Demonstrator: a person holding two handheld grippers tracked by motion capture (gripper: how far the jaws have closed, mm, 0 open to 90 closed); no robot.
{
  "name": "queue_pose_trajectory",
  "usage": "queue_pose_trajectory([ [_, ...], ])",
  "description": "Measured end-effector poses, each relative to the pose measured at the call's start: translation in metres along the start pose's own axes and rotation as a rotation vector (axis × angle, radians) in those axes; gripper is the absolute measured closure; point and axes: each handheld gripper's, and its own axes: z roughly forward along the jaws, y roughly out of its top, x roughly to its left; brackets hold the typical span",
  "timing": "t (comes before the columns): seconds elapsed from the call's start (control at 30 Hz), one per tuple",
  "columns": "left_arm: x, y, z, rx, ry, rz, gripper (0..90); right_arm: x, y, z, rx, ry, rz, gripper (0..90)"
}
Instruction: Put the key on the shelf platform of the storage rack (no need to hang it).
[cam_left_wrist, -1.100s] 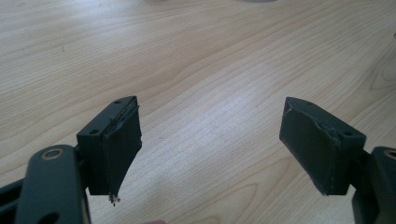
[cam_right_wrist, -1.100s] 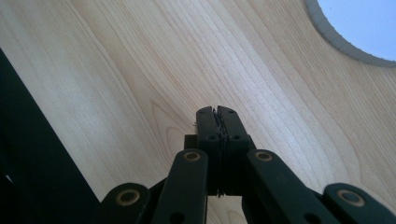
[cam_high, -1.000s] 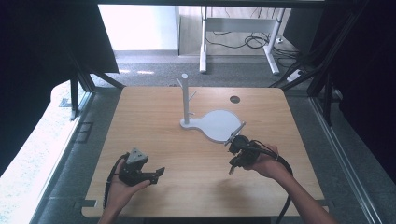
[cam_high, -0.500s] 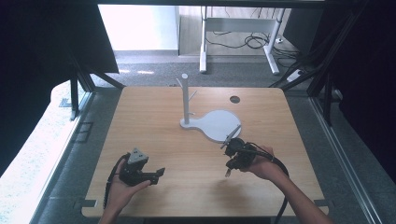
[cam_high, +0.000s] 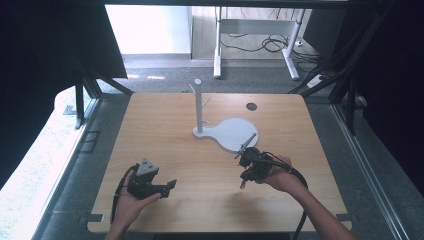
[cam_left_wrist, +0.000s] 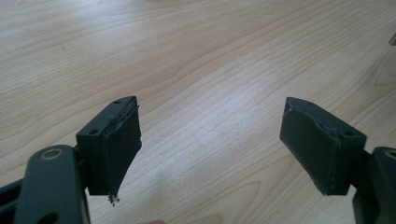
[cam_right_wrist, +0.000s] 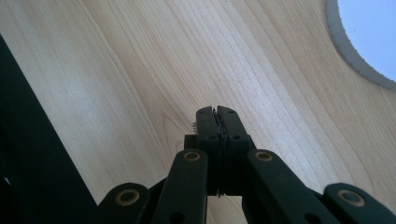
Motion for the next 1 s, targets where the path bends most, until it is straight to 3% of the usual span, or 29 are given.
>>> queue_pose_trajectory([
  [0.8,0.0,0.0,0.001,0.008,0.0,0.004,20.4,0.012,0.027,-0.002,-0.025,0.008,-0.046,89.0],
  [1.0,-0.002,0.0,0.003,0.011,-0.003,0.008,20.4,0.012,0.03,-0.009,-0.049,0.006,-0.051,89.0],
])
